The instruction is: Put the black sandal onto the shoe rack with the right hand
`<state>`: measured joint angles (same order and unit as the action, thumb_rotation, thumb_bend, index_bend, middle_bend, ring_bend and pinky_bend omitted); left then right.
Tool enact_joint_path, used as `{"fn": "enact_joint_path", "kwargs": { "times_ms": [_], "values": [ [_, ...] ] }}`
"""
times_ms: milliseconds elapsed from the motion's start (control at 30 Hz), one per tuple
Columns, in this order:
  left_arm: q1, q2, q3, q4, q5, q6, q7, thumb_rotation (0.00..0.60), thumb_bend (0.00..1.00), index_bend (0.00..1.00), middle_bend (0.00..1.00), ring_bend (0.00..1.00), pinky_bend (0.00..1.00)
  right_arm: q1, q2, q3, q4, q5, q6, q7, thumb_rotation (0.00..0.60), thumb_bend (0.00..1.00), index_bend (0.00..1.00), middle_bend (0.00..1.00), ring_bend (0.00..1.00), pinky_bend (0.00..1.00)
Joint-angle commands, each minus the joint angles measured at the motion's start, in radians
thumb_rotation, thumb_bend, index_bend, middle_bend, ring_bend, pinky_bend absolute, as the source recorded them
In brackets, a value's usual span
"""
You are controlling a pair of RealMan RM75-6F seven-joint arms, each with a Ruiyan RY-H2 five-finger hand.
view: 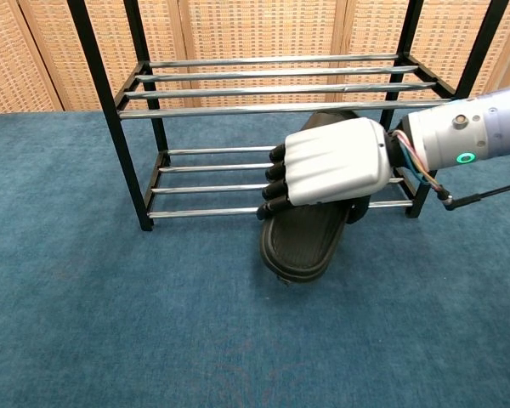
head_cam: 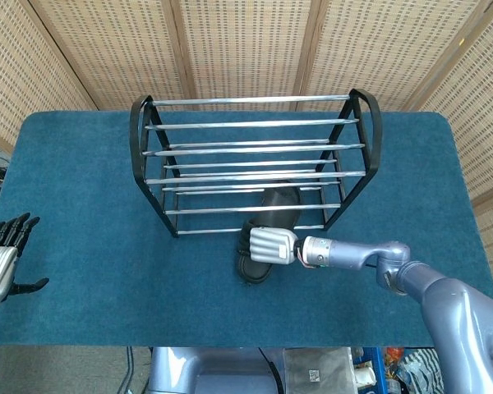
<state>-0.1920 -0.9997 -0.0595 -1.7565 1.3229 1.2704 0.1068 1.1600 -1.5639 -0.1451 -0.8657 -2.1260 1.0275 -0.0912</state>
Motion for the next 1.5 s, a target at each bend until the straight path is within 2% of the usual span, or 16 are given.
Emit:
{"fn": "enact_joint_path", "kwargs": {
  "times_ms": [33, 333, 467, 567, 633, 700, 733, 800, 900, 1033, 1167, 1500],
  "values": [
    [-0.003, 0.0, -0.001, 0.001, -0.004, -0.005, -0.001, 0.6, 0.15, 0.0, 0.0, 0.0, 0.0, 0.015, -0.029, -0.004, 0.045, 0.003, 0.007, 0.008, 0.6, 0.76, 0.46, 0.44, 0.43, 0.38],
    [-0.009, 0.002, 0.001, 0.003, -0.008, -0.015, -0.008, 0.6, 0.15, 0.0, 0.0, 0.0, 0.0, 0.039, -0.076, -0.012, 0.13, 0.04, -0.013, 0.029, 0.6, 0.81, 0.46, 0.41, 0.39, 0.38],
    [-0.01, 0.003, 0.002, 0.005, -0.009, -0.016, -0.013, 0.6, 0.15, 0.0, 0.0, 0.0, 0.0, 0.036, -0.094, -0.014, 0.174, 0.059, -0.021, 0.01, 0.6, 0.81, 0.46, 0.38, 0.34, 0.37],
    [-0.012, 0.003, 0.003, 0.007, -0.01, -0.02, -0.015, 0.6, 0.15, 0.0, 0.0, 0.0, 0.0, 0.03, -0.105, -0.017, 0.198, 0.069, -0.023, -0.006, 0.6, 0.81, 0.45, 0.33, 0.27, 0.31],
    [-0.013, 0.002, 0.003, 0.007, -0.011, -0.022, -0.014, 0.6, 0.15, 0.0, 0.0, 0.0, 0.0, 0.028, -0.107, -0.02, 0.205, 0.073, -0.029, -0.013, 0.6, 0.81, 0.41, 0.26, 0.19, 0.25],
    [-0.015, 0.002, 0.004, 0.008, -0.009, -0.024, -0.014, 0.6, 0.15, 0.0, 0.0, 0.0, 0.0, 0.026, -0.109, -0.024, 0.213, 0.078, -0.042, -0.037, 0.6, 0.78, 0.29, 0.12, 0.08, 0.15],
    [-0.016, 0.001, 0.004, 0.007, -0.009, -0.024, -0.013, 0.6, 0.15, 0.0, 0.0, 0.0, 0.0, 0.026, -0.109, -0.025, 0.214, 0.081, -0.046, -0.053, 0.6, 0.75, 0.23, 0.08, 0.05, 0.11],
    [-0.016, 0.001, 0.006, 0.005, -0.007, -0.024, -0.011, 0.6, 0.15, 0.0, 0.0, 0.0, 0.0, 0.015, -0.114, -0.01, 0.222, 0.103, -0.079, -0.148, 0.6, 0.59, 0.08, 0.0, 0.0, 0.02],
    [-0.015, 0.002, 0.007, 0.002, -0.005, -0.021, -0.011, 0.6, 0.15, 0.0, 0.0, 0.0, 0.0, 0.004, -0.113, 0.014, 0.198, 0.133, -0.102, -0.234, 0.6, 0.44, 0.0, 0.0, 0.0, 0.0],
    [-0.012, 0.004, 0.008, -0.002, 0.001, -0.013, -0.013, 0.6, 0.15, 0.0, 0.0, 0.0, 0.0, -0.009, -0.09, 0.035, 0.133, 0.168, -0.124, -0.32, 0.6, 0.41, 0.0, 0.0, 0.0, 0.0],
    [-0.012, 0.005, 0.011, -0.003, 0.009, -0.01, -0.015, 0.6, 0.15, 0.0, 0.0, 0.0, 0.0, -0.022, -0.057, 0.048, 0.05, 0.197, -0.145, -0.389, 0.6, 0.3, 0.0, 0.0, 0.0, 0.0],
    [-0.005, 0.012, 0.02, -0.008, 0.036, 0.007, -0.029, 0.6, 0.15, 0.0, 0.0, 0.0, 0.0, -0.105, 0.015, 0.064, -0.181, 0.237, -0.077, -0.53, 0.6, 0.29, 0.0, 0.0, 0.0, 0.0]
  ]
}}
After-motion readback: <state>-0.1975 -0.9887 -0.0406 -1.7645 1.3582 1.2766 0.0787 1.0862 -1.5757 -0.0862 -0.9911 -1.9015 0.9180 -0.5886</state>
